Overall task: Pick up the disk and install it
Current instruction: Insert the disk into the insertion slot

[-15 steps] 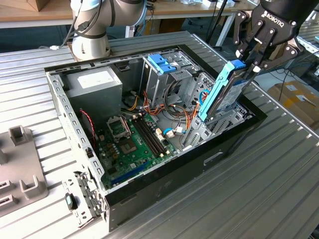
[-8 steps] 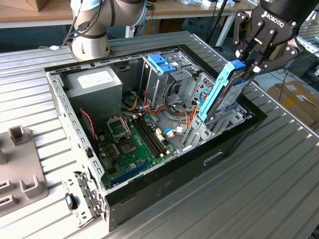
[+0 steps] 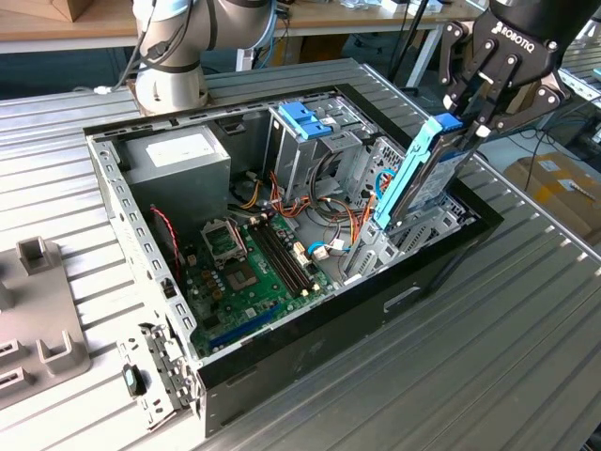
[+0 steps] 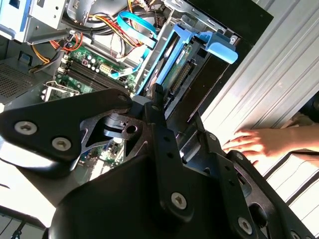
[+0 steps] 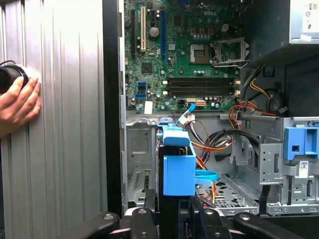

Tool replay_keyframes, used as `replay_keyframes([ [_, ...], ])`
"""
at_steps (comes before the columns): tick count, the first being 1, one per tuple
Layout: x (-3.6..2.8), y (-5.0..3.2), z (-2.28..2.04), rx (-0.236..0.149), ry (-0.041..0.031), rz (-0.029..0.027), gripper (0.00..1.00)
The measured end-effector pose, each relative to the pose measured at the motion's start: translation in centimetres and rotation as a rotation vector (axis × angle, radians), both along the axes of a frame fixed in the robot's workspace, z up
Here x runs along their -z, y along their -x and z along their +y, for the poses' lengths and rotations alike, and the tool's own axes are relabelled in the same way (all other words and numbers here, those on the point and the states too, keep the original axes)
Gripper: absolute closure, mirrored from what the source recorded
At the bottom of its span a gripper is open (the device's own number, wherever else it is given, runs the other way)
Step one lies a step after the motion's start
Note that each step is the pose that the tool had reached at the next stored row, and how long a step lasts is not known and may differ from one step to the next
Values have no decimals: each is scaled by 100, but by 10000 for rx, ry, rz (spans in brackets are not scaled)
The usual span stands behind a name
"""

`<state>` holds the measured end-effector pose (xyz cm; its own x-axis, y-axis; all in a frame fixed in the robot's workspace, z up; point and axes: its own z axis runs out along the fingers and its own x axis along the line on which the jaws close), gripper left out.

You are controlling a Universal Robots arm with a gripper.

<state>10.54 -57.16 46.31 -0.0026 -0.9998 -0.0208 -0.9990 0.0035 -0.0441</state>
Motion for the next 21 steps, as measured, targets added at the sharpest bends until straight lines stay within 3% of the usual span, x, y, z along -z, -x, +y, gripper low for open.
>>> replay_keyframes([
  [15, 51, 0, 0, 0, -3, 0, 65],
  [21, 155, 0, 0, 0, -1, 0, 65],
])
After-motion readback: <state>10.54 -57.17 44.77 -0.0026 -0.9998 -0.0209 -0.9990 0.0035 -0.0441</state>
